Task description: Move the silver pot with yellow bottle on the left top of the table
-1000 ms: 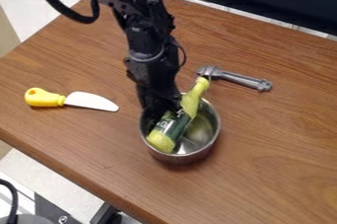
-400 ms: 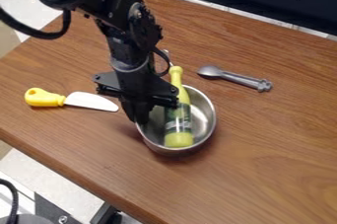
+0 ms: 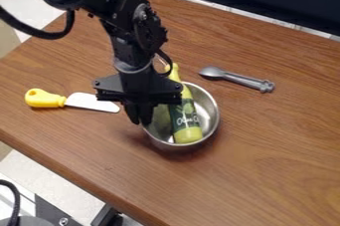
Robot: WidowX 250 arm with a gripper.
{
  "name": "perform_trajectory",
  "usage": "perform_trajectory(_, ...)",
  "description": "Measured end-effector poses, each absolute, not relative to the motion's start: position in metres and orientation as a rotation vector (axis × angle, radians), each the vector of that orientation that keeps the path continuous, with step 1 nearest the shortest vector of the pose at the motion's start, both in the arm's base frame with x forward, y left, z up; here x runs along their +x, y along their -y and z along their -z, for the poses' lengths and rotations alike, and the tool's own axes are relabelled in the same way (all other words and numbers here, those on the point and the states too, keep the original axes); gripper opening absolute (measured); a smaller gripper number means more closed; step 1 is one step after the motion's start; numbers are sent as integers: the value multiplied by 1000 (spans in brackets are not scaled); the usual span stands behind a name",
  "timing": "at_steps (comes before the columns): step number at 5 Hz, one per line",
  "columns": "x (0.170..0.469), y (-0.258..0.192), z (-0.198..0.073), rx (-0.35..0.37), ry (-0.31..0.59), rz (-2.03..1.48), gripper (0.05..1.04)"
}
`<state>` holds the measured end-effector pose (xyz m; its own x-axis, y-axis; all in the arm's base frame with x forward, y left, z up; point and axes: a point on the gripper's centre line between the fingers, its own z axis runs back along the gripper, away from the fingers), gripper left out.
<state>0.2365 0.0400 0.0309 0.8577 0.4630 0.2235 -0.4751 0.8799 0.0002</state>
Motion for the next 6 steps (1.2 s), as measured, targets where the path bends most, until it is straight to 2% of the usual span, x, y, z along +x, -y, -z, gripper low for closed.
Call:
perform_trajectory(2, 250, -55, -40, -33, 279, -651, 60)
perform_trajectory(4, 262, -73, -51, -64, 314, -780, 57)
perform_trajectory(6, 285, -103, -53, -55, 316, -832, 57)
